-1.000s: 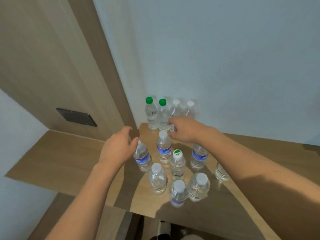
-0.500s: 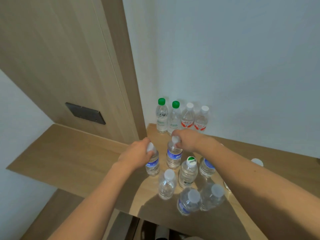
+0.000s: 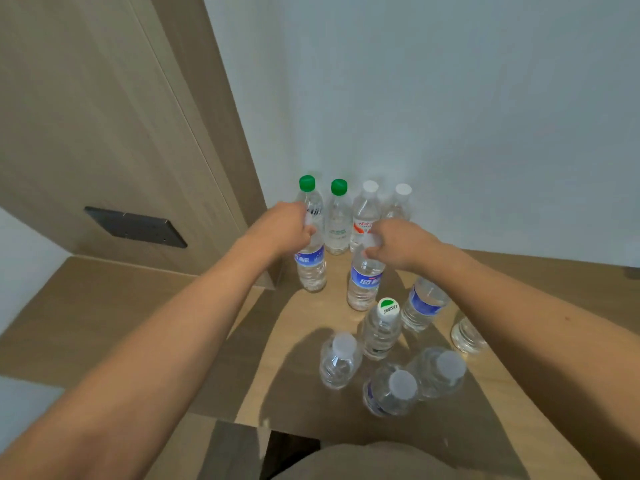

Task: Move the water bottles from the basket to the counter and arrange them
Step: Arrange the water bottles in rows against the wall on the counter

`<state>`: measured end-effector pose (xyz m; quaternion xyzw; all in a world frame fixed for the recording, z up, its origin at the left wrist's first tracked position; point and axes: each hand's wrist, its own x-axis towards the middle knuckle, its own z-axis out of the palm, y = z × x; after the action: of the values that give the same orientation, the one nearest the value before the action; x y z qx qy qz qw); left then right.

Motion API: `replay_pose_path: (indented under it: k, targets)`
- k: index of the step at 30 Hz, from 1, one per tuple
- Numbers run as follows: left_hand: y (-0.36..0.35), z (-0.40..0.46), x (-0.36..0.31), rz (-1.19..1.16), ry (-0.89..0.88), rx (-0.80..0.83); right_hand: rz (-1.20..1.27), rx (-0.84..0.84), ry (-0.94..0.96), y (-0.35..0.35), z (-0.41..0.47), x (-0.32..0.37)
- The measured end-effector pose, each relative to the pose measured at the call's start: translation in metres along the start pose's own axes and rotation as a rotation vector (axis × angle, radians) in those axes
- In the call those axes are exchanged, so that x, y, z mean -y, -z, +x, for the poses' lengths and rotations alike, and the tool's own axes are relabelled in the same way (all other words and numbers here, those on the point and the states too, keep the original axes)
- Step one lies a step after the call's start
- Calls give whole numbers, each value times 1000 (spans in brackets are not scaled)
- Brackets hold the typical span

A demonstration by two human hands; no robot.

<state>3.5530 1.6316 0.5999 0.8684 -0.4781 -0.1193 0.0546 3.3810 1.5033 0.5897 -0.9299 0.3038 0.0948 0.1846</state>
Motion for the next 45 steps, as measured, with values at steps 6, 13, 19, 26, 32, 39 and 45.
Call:
replay_pose_path:
  k: [6,13,19,26,32,39,45]
  targets:
    - [7,43,-5,92,-8,98,-6,-78,-72,2,5,-14]
    - [4,60,1,54,51,96,21,-113,-78,1,11,-17]
    - [-5,64,0,19,87,46,58,-95,-62,-7,17,-13]
    - [-7,57,10,10,85,1,67,-86,-56,-8,33,-5]
    - [-7,53,23,32,45,15,6,-72,-26,-2,57,11]
    - [-5,53,23,66,-5,17,-23,-89,-2,1,85,21]
    - [-4,52,25,15,-9,26,-16,-111,21,-4,96,27]
